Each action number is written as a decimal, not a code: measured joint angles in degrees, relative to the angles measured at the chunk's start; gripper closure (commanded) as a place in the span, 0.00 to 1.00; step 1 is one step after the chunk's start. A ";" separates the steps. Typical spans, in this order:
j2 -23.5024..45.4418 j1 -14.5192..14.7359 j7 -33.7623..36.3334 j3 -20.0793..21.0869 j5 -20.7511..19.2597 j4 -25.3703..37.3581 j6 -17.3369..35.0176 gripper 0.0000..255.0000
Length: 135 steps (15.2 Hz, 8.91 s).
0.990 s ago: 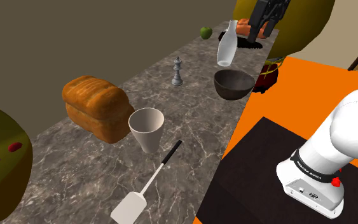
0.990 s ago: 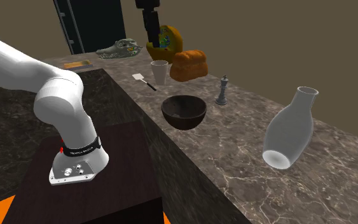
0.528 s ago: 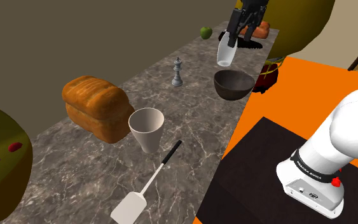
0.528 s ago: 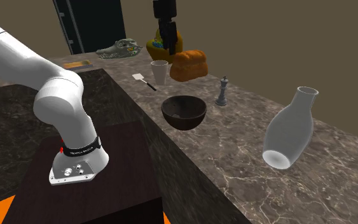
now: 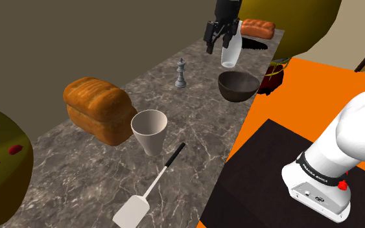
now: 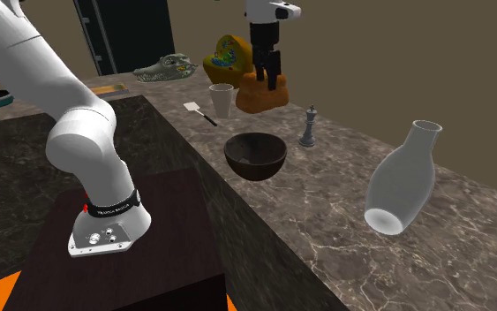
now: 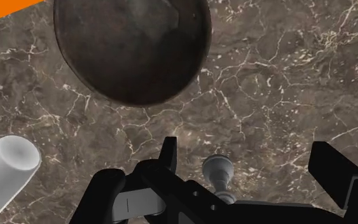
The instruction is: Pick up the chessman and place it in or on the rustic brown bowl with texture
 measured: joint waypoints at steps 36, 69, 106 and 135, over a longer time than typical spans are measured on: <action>34.52 0.25 1.66 0.54 -2.87 22.43 11.92 1.00; 32.62 0.37 1.44 0.70 -2.58 42.14 -9.74 1.00; -12.81 -5.92 -12.25 -7.21 -1.90 -7.78 -5.37 1.00; -13.40 -5.99 -12.38 -7.31 -1.96 -7.64 -6.03 0.00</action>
